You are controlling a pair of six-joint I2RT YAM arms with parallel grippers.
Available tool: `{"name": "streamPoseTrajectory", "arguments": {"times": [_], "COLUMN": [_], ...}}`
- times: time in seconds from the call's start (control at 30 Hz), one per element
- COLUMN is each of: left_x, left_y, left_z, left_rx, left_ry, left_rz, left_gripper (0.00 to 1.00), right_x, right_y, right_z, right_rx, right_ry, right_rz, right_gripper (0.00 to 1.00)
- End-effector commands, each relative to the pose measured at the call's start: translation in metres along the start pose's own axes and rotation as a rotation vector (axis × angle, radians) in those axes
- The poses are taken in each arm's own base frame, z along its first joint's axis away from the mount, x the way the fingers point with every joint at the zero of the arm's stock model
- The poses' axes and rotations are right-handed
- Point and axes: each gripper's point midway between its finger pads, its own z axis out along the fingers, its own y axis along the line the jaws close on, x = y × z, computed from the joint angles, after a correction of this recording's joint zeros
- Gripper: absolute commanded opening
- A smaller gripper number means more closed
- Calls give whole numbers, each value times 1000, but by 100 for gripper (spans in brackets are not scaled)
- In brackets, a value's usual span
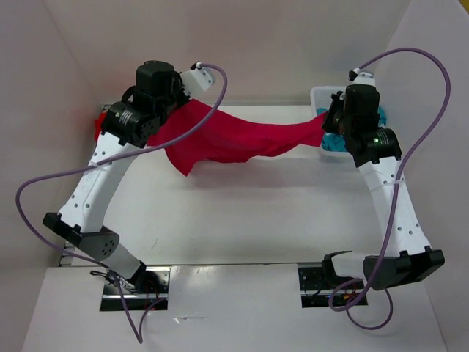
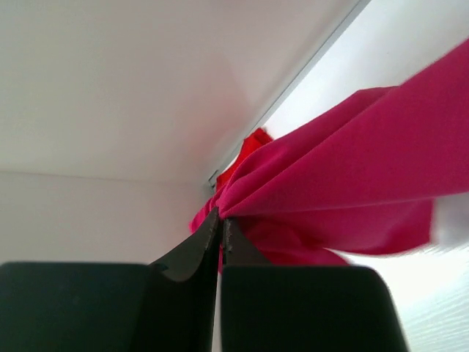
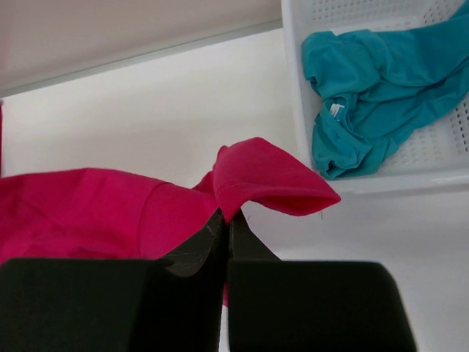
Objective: Fold and stack the t-shirts
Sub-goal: Flatten out the tshirt
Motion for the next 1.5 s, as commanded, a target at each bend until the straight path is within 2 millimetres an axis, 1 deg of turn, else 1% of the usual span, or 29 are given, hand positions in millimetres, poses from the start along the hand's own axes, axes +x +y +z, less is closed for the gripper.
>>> {"name": "streamPoseTrajectory", "arguments": {"times": [0.0, 0.07, 0.13, 0.2, 0.23, 0.33, 0.37, 0.4, 0.43, 0.47, 0.5, 0.53, 0.57, 0.6, 0.63, 0.67, 0.7, 0.77, 0.8, 0.83, 0.87, 0.93, 0.97, 1.0, 1.07, 1.1, 1.2, 1.23, 1.47], "left_x": [-17, -20, -9, 8, 34, 63, 77, 87, 103, 107, 113, 116, 116, 108, 100, 91, 79, 62, 39, 65, 74, 94, 131, 139, 161, 184, 189, 187, 165], "left_y": [49, 48, 18, -17, -52, -93, -114, -116, -130, -128, -114, -104, -91, -64, -55, -47, -36, -48, -51, -92, -110, -168, -210, -239, -276, -298, -316, -316, -341], "left_z": [-28, -25, -1, 36, 68, 112, 136, 149, 171, 181, 198, 204, 208, 205, 199, 190, 168, 141, 106, 102, 81, 62, 48, 37, 24, 17, 18, 19, 25], "left_rx": [-132, -124, -39, 33, 105, 224, 277, 291, 314, 303, 263, 231, 192, 126, 106, 96, 91, 139, 154, 246, 300, 450, 565, 634, 712, 746, 734, 727, 758], "left_ry": [-32, -40, 0, 58, 126, 166, 201, 217, 265, 279, 294, 303, 305, 284, 263, 233, 170, 90, 10, 59, 74, 100, 167, 170, 204, 248, 248, 244, 191], "left_rz": [-4, 6, 69, 141, 184, 160, 150, 92, 76, 45, -25, -66, -105, -176, -197, -205, -200, -125, -69, 46, 97, 163, 209, 245, 286, 313, 325, 313, 282], "left_gripper": [2, 7, 10, 12, 12, 12, 14, 21, 29, 36, 42, 59, 66, 71, 78, 80, 80, 81, 81, 81, 81, 81, 81, 81, 81, 81, 81, 81, 83], "right_x": [-34, -38, -37, -32, -33, -17, -14, -6, -2, 7, 7, 14, 18, 18, 22, 22, 20, 30, 30, 34, 39, 46, 52, 57, 55, 59, 59, 63, 72], "right_y": [2, 5, 6, 11, 14, 18, 21, 23, 23, 27, 28, 35, 40, 39, 43, 43, 44, 40, 40, 39, 38, 37, 39, 38, 39, 37, 37, 36, 31], "right_z": [-23, -26, -26, -24, -22, -8, -2, 6, 12, 17, 20, 26, 28, 28, 31, 31, 31, 38, 38, 39, 40, 45, 45, 47, 47, 48, 48, 49, 46], "right_rx": [-22, -36, -45, -71, -84, -107, -118, -127, -121, -128, -129, -137, -148, -139, -147, -147, -150, -132, -131, -128, -125, -118, -122, -119, -122, -118, -118, -115, -97], "right_ry": [-105, -112, -109, -92, -100, -63, -52, -30, -13, 11, 10, 33, 45, 42, 55, 55, 47, 71, 71, 79, 91, 109, 123, 133, 124, 134, 134, 143, 160], "right_rz": [11, 12, 12, 19, 30, 34, 42, 39, 37, 28, 38, 28, 21, 21, 14, 14, 15, 11, 11, 9, 7, 4, -2, -4, -2, -4, -4, -6, 0], "right_gripper": [0, 0, 0, 0, 0, 0, 0, 0, 0, 0, 0, 0, 0, 0, 0, 0, 0, 0, 0, 0, 0, 0, 0, 0, 0, 0, 0, 0, 0]}}
